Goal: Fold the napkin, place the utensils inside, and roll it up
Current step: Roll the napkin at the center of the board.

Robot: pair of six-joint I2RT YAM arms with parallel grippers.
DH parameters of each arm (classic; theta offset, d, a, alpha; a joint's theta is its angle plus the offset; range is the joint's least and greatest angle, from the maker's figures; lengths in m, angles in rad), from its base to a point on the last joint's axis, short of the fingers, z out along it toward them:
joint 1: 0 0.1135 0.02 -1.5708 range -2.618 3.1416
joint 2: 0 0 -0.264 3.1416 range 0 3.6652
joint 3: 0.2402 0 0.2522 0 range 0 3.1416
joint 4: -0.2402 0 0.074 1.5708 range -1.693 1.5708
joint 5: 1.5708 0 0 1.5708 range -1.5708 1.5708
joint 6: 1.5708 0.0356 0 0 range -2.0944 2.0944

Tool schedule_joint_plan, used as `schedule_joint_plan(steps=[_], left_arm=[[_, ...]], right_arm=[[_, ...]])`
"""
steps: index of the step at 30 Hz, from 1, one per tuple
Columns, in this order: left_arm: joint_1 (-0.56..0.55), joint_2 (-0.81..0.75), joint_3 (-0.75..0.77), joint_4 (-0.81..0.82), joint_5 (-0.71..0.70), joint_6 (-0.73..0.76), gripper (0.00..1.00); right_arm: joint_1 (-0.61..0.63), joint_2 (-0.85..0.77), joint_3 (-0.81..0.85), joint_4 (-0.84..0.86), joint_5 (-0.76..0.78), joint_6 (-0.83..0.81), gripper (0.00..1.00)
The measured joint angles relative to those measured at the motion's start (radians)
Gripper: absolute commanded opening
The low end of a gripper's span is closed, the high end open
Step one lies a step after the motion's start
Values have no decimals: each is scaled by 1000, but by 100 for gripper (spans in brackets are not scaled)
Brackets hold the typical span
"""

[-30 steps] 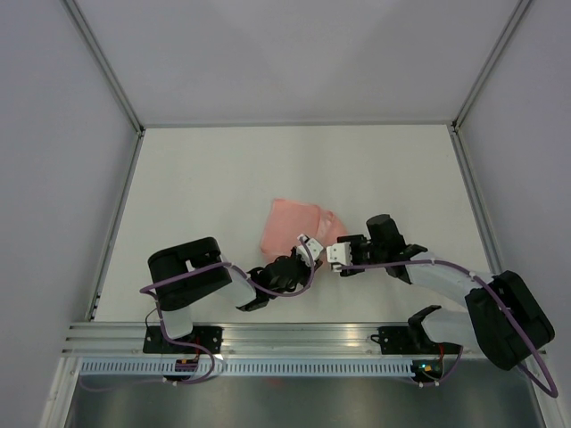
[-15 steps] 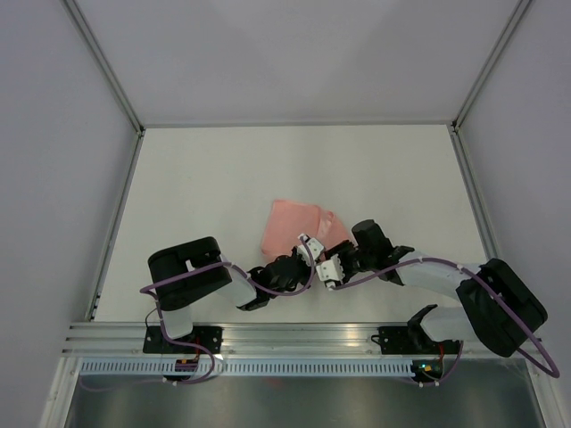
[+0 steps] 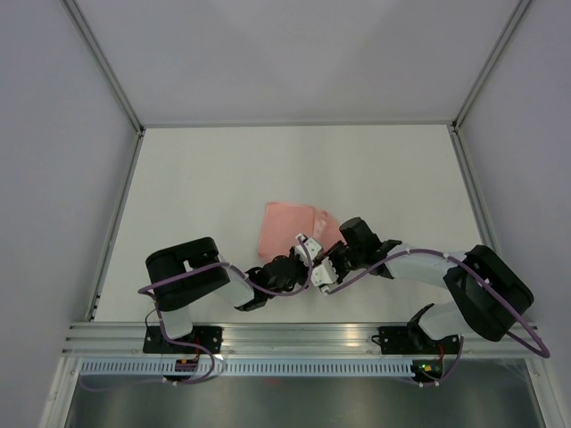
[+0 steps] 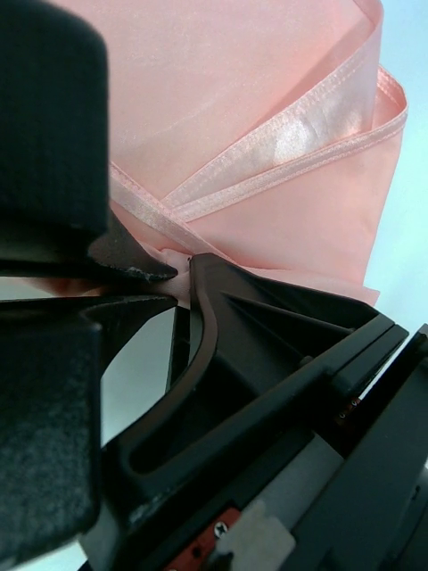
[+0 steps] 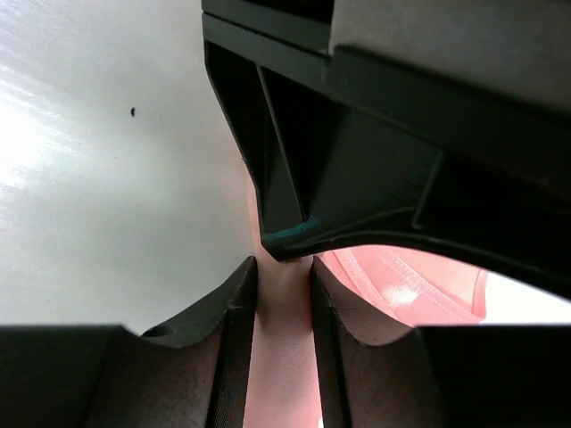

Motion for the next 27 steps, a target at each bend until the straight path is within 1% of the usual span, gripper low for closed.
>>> schedule_joint_plan(steps=[1, 3, 6, 8, 10, 11, 13, 14, 15, 18, 27], left_arm=[[1, 0, -1, 1, -2, 0, 2], [2, -2, -3, 0, -7, 0, 2], [2, -7, -4, -6, -17, 0, 2], [2, -16, -8, -16, -25, 0, 4], [2, -28, -14, -25, -35, -1, 17], [2, -37, -17, -34, -42, -2, 28], [4, -55, -26, -54, -63, -13, 38], [6, -63, -32, -80, -75, -22, 46], [8, -67, -35, -90, -77, -26, 50], [16, -84, -39, -126, -105, -50, 60], [31, -151, -39, -231, -164, -96, 73]], right_arm=[[3, 5, 4, -1, 5, -5, 32], [15, 9, 5, 0, 16, -9, 30], [35, 11, 8, 2, 48, -18, 22], [48, 18, 15, 2, 65, -21, 17], [61, 28, 26, -3, 82, -24, 13], [68, 34, 31, -3, 87, -28, 12], [77, 39, 37, -6, 96, -39, 10], [80, 40, 39, -8, 102, -42, 10], [84, 41, 40, -9, 106, -45, 10], [88, 43, 43, -14, 113, -48, 8], [95, 72, 81, -49, 119, -39, 6]])
